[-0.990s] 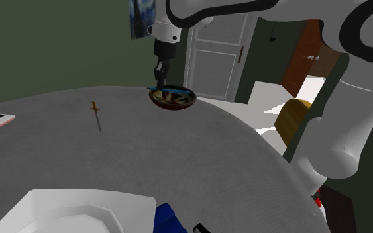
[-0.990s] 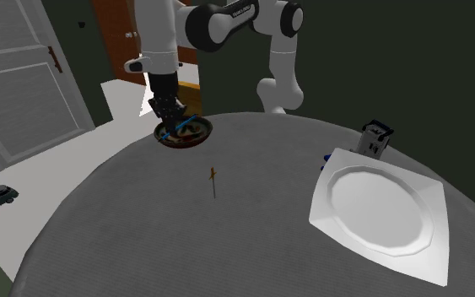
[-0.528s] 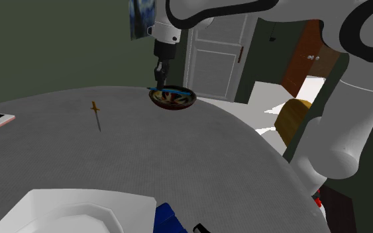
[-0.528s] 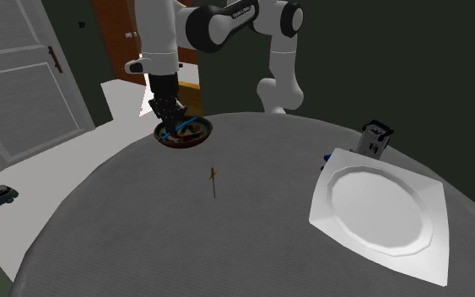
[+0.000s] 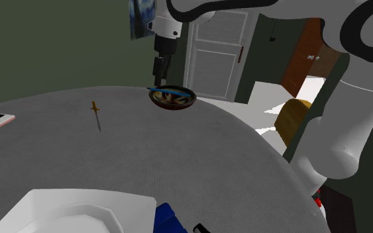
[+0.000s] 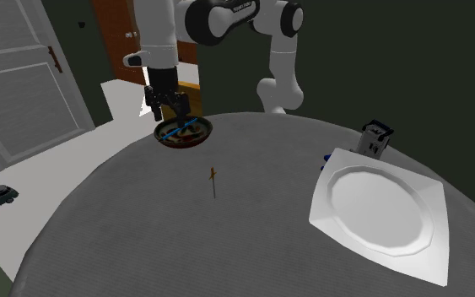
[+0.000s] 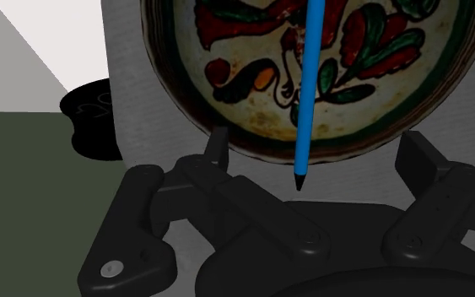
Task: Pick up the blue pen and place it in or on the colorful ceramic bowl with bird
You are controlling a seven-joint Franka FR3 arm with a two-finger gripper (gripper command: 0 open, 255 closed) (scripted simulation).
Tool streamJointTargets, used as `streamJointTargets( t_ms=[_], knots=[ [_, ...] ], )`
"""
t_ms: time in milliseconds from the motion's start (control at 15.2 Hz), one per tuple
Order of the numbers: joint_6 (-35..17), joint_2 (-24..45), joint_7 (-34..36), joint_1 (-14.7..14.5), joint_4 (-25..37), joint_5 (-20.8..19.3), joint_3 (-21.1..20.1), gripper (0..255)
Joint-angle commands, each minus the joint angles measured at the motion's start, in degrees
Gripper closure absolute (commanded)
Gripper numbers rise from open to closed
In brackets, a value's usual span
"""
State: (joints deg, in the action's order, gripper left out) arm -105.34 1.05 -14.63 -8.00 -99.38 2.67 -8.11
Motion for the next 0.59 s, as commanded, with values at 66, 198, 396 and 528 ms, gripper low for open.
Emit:
streamJointTargets(
  t_ms=[66, 198, 396, 528],
  knots=[
    [4.96, -0.12, -0.02, 0.13, 4.79, -0.01, 0.12, 0],
    [4.96, -0.13, -0.02, 0.13, 4.78, -0.01, 0.12, 0],
    [4.96, -0.12, -0.02, 0.13, 4.79, -0.01, 0.12, 0],
    [4.96, -0.12, -0.02, 0.13, 4.79, -0.01, 0.12, 0]
  ],
)
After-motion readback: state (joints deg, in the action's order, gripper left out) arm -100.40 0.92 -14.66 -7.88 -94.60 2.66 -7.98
